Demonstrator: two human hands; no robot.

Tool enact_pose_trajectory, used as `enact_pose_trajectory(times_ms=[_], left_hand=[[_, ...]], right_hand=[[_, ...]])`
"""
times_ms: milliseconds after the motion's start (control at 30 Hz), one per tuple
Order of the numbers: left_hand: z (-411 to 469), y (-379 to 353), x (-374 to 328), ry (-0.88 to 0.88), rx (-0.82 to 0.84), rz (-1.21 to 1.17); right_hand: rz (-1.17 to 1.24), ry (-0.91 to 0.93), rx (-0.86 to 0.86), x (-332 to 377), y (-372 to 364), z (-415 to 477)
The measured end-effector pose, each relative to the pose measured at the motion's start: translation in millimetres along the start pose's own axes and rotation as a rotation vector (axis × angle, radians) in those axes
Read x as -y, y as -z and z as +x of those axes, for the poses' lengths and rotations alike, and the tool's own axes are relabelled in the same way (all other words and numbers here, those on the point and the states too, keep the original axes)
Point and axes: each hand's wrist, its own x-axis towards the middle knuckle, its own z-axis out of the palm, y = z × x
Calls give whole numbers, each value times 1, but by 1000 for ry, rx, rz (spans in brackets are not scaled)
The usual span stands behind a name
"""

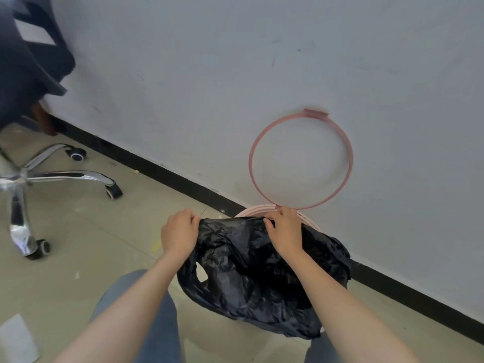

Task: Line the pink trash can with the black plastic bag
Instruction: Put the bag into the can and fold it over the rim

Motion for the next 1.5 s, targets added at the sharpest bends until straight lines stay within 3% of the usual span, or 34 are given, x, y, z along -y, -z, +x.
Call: enact_pose_trajectory(times_ms=[100, 167, 233, 300, 367, 500, 633, 700, 833, 967, 1067, 1133, 1267, 1400, 1500], left_hand=[[-11, -8, -13, -199, -188, 257], [-22, -19, -27, -377, -227, 356], [-29, -33, -40, -401, -110, 366], [-30, -40, -50, -312, 52, 365], [-28, -46, -50, -303, 59, 389], [-22, -48, -44, -375, 23, 255], [-8, -54, -36, -478, -77, 122], [2, -56, -36, -503, -101, 9], [24, -61, -37, -476, -189, -110], [24, -63, -49, -246, -108, -18], [6, -71, -66, -440, -147, 207], [-6, -75, -76, -469, -37, 331], [-9, -90, -62, -243, 248, 470], [-7, -94, -55, -261, 247, 495], [-9, -95, -52, -268, 219, 470]], right_hand=[[-41, -1, 29, 4, -1, -1], [-68, -21, 48, 5, 1, 1], [-89, -28, 32, 3, 4, 3], [-59, -55, 31, -1, 10, 0], [-54, -75, -14, -12, 18, -10], [-75, -272, -139, -56, 40, -26], [-19, -456, 151, -93, 47, -29], [37, -512, 163, -98, 42, -34], [22, -531, 111, -105, 34, -41], [39, -562, 57, -108, 26, -53], [119, -552, 40, -110, 25, -64], [78, -465, 111, -115, 26, -71], [14, -369, 216, -125, 33, -75], [62, -395, 183, -135, 33, -68], [246, -456, 186, -139, 36, -61]])
